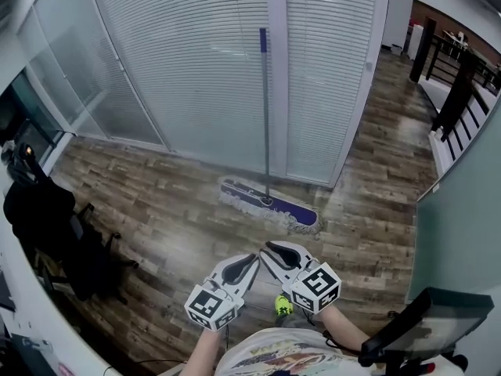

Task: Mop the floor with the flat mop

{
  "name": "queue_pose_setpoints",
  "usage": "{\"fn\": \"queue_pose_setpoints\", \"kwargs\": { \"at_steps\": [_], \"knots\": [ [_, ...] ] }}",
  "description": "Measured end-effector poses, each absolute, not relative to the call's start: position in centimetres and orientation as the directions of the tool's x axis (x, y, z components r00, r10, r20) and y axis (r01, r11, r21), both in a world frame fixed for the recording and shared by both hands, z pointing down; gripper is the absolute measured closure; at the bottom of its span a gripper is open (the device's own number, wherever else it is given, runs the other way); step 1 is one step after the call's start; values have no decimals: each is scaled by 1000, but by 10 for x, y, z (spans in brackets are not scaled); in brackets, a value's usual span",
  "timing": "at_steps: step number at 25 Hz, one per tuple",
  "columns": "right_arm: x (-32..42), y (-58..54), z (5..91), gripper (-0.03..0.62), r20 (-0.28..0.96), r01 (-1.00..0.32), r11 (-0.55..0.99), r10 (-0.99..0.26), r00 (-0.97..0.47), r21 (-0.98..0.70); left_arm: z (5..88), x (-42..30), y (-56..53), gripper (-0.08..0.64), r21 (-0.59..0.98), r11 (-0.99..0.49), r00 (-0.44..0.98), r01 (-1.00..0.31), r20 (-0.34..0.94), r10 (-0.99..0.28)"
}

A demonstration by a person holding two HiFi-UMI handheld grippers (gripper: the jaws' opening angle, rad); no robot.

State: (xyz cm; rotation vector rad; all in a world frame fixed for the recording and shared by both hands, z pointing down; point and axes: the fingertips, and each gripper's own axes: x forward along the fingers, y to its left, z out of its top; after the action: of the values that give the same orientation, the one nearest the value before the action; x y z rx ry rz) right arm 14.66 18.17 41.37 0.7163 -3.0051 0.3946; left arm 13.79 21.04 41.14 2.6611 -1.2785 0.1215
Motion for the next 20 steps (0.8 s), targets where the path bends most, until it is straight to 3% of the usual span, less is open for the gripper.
{"fn": "queue_pose_setpoints", "kwargs": {
  "at_steps": [20],
  "knots": [
    [122,-13,442,492,138,-502,841,-483,-865,-201,434,113,16,529,69,-615,617,-785,168,-769]
  ]
}}
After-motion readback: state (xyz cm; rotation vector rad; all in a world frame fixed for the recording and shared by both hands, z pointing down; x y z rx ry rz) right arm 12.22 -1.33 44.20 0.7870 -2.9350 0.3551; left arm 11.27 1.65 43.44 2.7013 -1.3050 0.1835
